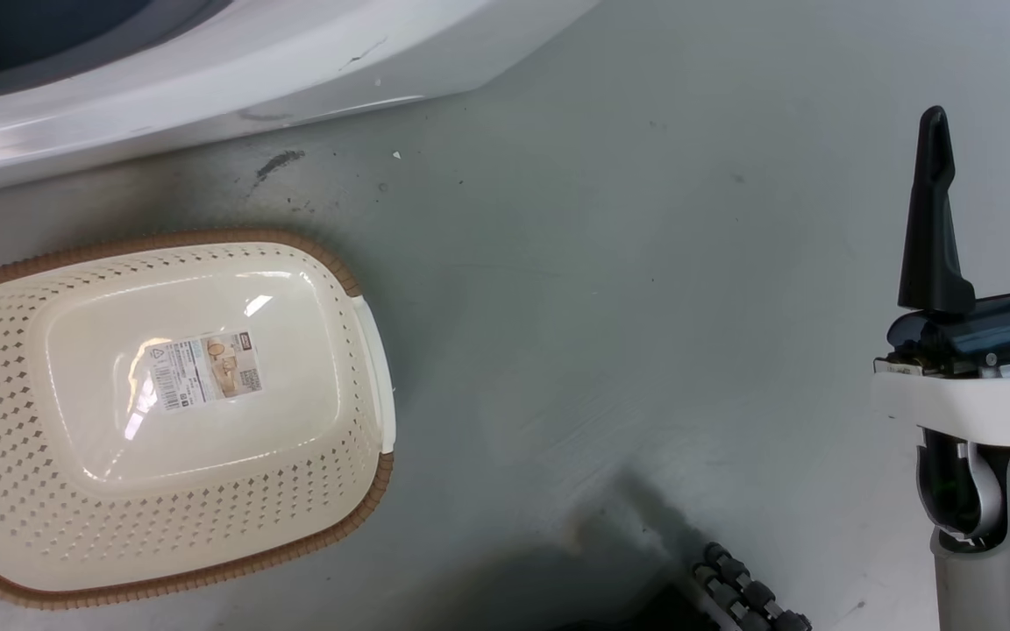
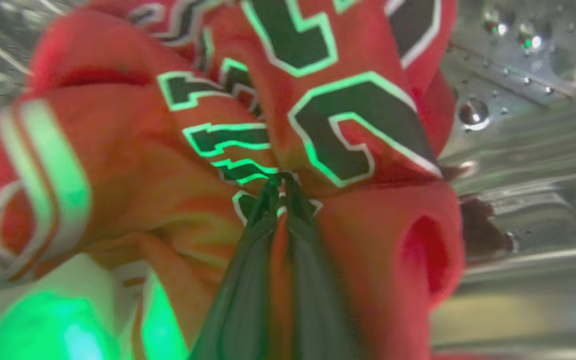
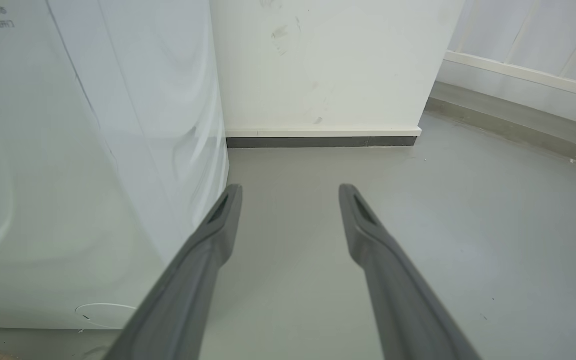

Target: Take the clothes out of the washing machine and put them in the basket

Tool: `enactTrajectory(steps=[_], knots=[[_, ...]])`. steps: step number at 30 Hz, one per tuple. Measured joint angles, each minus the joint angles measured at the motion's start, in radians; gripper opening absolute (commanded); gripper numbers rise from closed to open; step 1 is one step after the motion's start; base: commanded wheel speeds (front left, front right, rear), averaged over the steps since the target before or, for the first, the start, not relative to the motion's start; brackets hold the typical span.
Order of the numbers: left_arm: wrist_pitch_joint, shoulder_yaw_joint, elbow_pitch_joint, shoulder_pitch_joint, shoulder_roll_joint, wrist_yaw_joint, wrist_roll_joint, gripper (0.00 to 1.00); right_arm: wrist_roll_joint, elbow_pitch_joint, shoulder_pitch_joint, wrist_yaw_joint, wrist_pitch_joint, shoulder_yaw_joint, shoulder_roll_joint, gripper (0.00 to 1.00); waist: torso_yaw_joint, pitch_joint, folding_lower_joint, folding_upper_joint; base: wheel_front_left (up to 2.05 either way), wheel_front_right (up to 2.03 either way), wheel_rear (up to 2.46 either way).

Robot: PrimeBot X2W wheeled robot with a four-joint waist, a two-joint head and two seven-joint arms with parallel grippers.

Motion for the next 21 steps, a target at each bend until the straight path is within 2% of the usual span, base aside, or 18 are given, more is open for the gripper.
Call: enactTrajectory(steps=[8, 21], knots=[[-0.185, -0.063, -0.004, 0.032, 0.032, 0.0, -0.075, 0.0, -0.009, 0.011, 0.001, 0.0, 0.0, 0.003, 0.0, 1.0, 0.005, -0.057, -0.0001, 0.0, 0.0, 0.0, 0.0], [-0.478, -0.226, -0.039, 0.265, -0.004, 0.0, -0.204, 0.0, -0.058, 0.046, 0.069, 0.0, 0.0, 0.013, 0.0, 1.0, 0.052, -0.237, -0.0001, 0.0, 0.0, 0.0, 0.0]])
